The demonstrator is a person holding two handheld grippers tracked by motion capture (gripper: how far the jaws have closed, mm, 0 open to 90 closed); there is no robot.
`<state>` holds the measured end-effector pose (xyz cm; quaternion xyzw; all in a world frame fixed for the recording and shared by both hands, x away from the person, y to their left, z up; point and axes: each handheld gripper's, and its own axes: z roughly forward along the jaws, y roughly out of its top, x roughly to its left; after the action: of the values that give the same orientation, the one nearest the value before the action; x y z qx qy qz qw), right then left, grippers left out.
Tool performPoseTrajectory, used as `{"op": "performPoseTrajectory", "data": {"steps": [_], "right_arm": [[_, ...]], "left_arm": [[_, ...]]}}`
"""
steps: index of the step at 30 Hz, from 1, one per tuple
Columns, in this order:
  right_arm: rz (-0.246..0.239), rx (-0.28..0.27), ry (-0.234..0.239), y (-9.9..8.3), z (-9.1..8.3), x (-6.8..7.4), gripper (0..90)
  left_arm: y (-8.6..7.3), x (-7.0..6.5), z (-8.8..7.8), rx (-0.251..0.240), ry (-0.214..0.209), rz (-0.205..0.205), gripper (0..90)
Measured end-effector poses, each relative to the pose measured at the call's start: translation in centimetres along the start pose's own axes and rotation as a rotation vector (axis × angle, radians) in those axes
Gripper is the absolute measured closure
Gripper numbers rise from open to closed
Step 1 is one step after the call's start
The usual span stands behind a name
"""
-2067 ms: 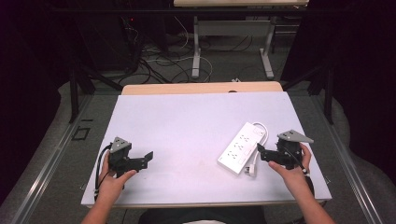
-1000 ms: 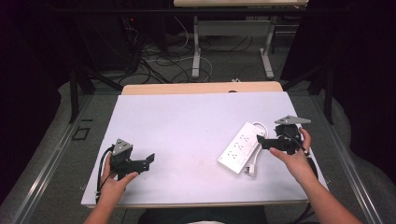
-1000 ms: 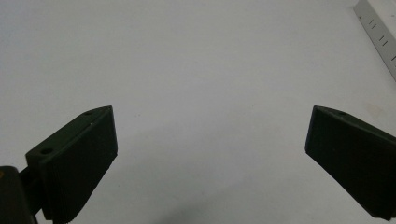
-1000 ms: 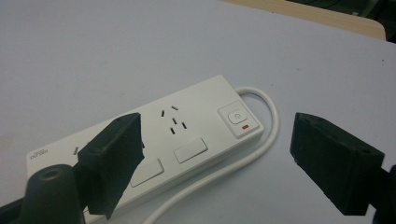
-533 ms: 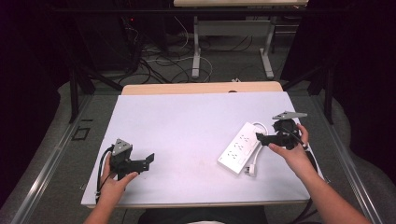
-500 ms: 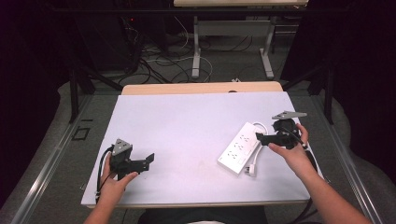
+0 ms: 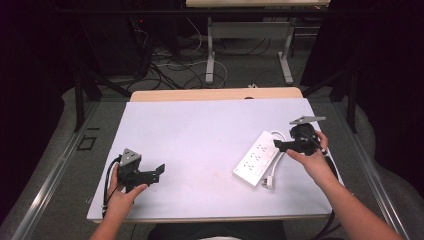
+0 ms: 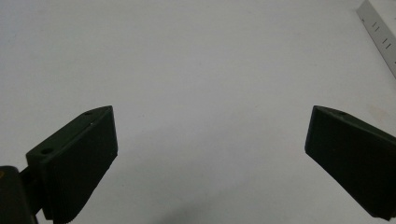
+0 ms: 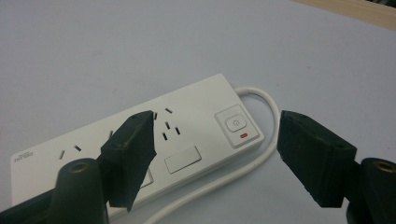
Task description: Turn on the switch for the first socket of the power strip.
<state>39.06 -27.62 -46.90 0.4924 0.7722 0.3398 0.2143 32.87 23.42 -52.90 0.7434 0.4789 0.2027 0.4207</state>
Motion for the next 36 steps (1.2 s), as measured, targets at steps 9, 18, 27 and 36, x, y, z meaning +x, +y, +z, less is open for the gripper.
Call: {"op": "performPoseTrajectory", "data": {"steps": [9,18,27,36], "right_arm": [[0.020,0.021,-0.012,0.3,1.0,-0.8,32.7],[-0.010,0.062,-0.012,0.4,2.4,-1.4,42.3],[-0.005,0.097,-0.007,0.5,3.7,-1.5,45.8],[0.004,0.138,0.003,0.3,4.5,-1.3,51.4]], "left_arm": [[0.0,0.1,0.0,0.002,0.001,-0.001,2.4],[0.0,0.2,0.0,0.002,0.003,0.000,2.6],[0.0,0.2,0.0,0.001,0.003,0.001,2.7],[0.0,0.2,0.0,0.000,0.005,0.003,2.8]]}}
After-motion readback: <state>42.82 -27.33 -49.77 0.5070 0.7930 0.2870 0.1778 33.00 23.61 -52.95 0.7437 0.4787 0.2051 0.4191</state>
